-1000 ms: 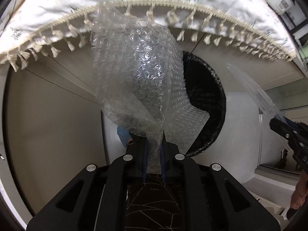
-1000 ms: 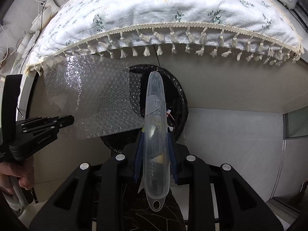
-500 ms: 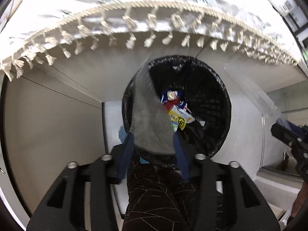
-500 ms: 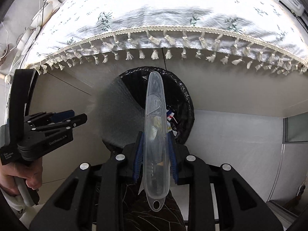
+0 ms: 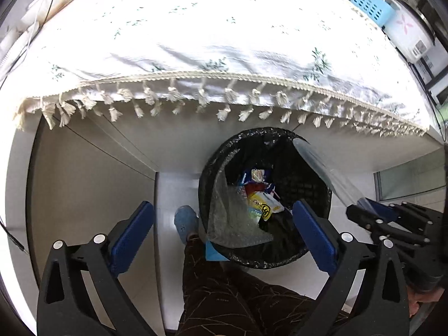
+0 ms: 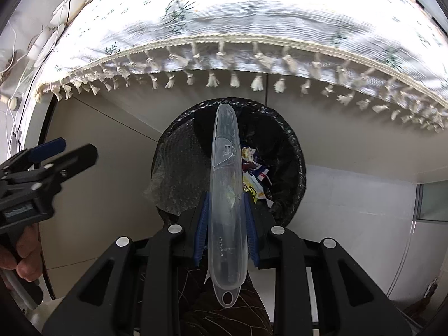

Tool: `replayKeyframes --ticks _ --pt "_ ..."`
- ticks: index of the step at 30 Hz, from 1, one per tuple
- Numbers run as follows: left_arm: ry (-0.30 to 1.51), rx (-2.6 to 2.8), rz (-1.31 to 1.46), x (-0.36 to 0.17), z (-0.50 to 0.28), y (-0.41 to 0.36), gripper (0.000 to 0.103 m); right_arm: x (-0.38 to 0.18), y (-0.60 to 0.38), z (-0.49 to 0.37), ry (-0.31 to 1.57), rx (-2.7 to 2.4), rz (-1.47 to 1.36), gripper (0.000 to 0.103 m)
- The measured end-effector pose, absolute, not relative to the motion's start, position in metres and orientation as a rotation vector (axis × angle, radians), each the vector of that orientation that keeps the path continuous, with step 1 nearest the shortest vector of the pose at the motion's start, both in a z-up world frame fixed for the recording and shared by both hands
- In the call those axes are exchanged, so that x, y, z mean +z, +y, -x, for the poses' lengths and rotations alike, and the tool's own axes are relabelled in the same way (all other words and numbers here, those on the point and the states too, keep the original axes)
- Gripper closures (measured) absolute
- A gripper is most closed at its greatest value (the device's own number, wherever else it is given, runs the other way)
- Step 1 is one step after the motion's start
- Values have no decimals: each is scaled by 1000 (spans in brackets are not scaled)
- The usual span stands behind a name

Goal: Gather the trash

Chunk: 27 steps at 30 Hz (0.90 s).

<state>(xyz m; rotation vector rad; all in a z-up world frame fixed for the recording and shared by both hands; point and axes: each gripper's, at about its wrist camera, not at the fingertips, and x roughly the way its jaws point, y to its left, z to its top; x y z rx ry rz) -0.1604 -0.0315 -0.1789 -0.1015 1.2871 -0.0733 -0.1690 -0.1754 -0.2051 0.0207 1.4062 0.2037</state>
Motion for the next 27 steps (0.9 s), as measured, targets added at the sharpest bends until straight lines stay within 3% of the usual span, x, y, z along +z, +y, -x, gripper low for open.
replayKeyframes --ticks 6,9,20,27 --pt "1284 -58 107 -177 158 -24 6 -207 -165 160 1400 203 6 78" --pt "1287 -56 111 -176 157 -21 6 -203 -166 155 1389 194 4 73" --pt "1240 -71 116 -140 151 -29 6 -131 -208 147 1212 113 -49 27" --pt "1168 -86 130 -83 143 -31 6 -74 -234 137 1100 23 -68 10"
